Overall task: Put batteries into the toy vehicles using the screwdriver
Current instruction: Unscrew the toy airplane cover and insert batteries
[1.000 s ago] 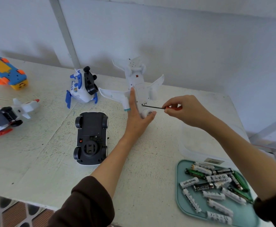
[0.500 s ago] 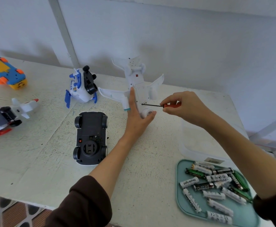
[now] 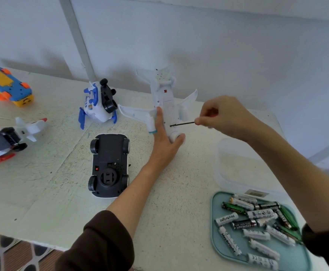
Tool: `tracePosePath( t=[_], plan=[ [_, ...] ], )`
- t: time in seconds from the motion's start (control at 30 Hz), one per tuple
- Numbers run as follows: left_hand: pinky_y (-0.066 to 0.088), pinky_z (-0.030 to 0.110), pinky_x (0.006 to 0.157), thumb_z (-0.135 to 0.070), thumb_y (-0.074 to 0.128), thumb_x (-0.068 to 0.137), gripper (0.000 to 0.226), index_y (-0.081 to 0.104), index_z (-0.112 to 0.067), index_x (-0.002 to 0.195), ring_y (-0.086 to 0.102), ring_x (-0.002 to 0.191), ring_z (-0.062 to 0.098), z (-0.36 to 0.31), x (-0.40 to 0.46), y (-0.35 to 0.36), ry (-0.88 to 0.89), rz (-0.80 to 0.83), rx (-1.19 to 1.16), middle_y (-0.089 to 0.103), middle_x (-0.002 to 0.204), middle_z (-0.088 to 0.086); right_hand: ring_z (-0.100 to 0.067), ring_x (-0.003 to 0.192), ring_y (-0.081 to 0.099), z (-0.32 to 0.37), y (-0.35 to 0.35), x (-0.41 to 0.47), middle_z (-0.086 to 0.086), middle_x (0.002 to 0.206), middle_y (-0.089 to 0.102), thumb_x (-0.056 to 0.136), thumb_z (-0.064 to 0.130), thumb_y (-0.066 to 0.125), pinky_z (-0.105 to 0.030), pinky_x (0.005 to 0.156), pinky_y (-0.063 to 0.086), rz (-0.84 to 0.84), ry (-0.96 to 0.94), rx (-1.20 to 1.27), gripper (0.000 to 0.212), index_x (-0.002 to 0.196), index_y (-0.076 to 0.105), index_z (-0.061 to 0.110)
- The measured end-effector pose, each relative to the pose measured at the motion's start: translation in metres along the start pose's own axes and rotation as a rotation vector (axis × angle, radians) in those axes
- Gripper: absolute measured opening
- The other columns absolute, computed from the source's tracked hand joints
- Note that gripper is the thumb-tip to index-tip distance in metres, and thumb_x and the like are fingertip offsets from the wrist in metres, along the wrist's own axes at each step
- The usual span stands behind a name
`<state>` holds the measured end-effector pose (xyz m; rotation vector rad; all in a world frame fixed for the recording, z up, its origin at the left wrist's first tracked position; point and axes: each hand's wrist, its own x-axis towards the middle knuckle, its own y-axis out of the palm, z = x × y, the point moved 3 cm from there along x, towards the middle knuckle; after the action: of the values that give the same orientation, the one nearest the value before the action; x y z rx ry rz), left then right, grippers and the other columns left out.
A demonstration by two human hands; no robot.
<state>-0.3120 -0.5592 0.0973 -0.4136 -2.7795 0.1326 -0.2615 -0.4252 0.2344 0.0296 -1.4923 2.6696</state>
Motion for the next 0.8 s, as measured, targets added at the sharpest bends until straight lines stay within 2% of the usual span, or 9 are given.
tracePosePath(
  t=[0.1,0.17,0.23,0.33,0.43,0.53,0.63,0.73,0.8],
  plan=[
    [0.031,0.051,0.114,-0.020,0.061,0.086,0.095,-0.007,-0.064,0.136,0.018,0.145,0.017,0.001,0.001,0.001,-0.003,0.018,-0.022,-0.004,0.159,-0.009,-0.002,0.069,0.050,0.000,0.001,-0.006,0.008,0.081,0.053,0.070,0.008,0.077,-0.003,0.062,0.040,-0.079,-0.124,0.061,0.017,0.080,0.065,0.014],
    [0.034,0.055,0.111,-0.029,0.062,0.086,0.093,-0.006,-0.068,0.136,0.022,0.144,0.021,0.002,0.001,0.001,-0.003,0.032,-0.044,-0.004,0.160,-0.006,-0.002,0.067,0.052,0.002,0.004,-0.009,0.006,0.081,0.054,0.077,0.021,0.073,-0.013,0.064,0.046,-0.089,-0.108,0.031,0.022,0.095,0.062,0.016],
    [0.035,0.056,0.110,-0.030,0.062,0.086,0.093,-0.007,-0.069,0.135,0.023,0.144,0.023,0.003,0.001,0.001,-0.007,0.036,-0.048,-0.003,0.161,-0.004,-0.007,0.051,0.054,0.003,0.008,-0.010,0.008,0.064,0.059,0.089,0.044,0.053,-0.021,0.054,0.046,0.006,0.036,-0.066,0.035,0.094,0.058,0.009],
    [0.028,0.053,0.115,-0.022,0.060,0.088,0.095,-0.008,-0.069,0.134,0.015,0.147,0.018,0.002,0.001,0.002,0.000,0.040,-0.011,-0.007,0.161,-0.005,-0.014,0.041,0.050,0.001,0.008,-0.005,-0.009,0.056,0.061,0.100,0.038,0.026,-0.028,0.059,0.048,-0.005,0.067,-0.195,0.060,0.080,0.061,-0.006],
    [0.032,0.057,0.112,-0.025,0.061,0.087,0.094,-0.008,-0.070,0.134,0.019,0.146,0.025,0.003,0.001,0.001,-0.014,0.032,-0.027,-0.007,0.161,-0.005,-0.012,0.045,0.046,0.003,0.006,-0.005,-0.004,0.060,0.060,0.096,0.025,0.046,-0.015,0.052,0.040,-0.094,-0.041,-0.127,0.038,0.077,0.061,-0.004],
    [0.033,0.062,0.108,-0.032,0.062,0.084,0.094,-0.008,-0.070,0.135,0.020,0.145,0.031,0.007,0.002,0.001,-0.019,0.018,-0.048,-0.008,0.161,-0.008,-0.018,0.066,0.057,0.004,0.003,-0.010,-0.001,0.074,0.059,0.081,0.018,0.069,-0.024,0.063,0.049,-0.115,-0.126,0.104,0.012,0.082,0.062,0.009],
    [0.032,0.059,0.111,-0.032,0.061,0.085,0.093,-0.008,-0.069,0.135,0.018,0.146,0.027,0.006,0.002,0.002,-0.003,0.030,-0.041,-0.009,0.160,-0.008,-0.014,0.054,0.058,0.002,0.004,-0.010,-0.007,0.080,0.059,0.083,0.028,0.066,-0.025,0.052,0.053,-0.107,-0.033,0.187,0.022,0.096,0.054,0.014],
    [0.030,0.056,0.113,-0.028,0.060,0.086,0.093,-0.009,-0.070,0.133,0.015,0.147,0.021,0.004,0.002,0.001,-0.011,0.016,-0.039,-0.011,0.159,-0.010,-0.011,0.033,0.049,-0.002,0.010,-0.006,-0.007,0.059,0.060,0.092,0.053,0.035,-0.020,0.046,0.044,0.071,0.166,-0.067,0.057,0.083,0.061,0.002],
    [0.027,0.054,0.115,-0.024,0.060,0.088,0.094,-0.009,-0.070,0.133,0.011,0.148,0.017,0.005,0.002,0.002,-0.007,0.026,-0.026,-0.011,0.159,-0.011,-0.009,0.033,0.047,-0.005,0.006,-0.004,-0.002,0.054,0.058,0.096,0.042,0.039,-0.016,0.043,0.042,0.005,0.130,-0.085,0.053,0.077,0.064,-0.001]
  ],
)
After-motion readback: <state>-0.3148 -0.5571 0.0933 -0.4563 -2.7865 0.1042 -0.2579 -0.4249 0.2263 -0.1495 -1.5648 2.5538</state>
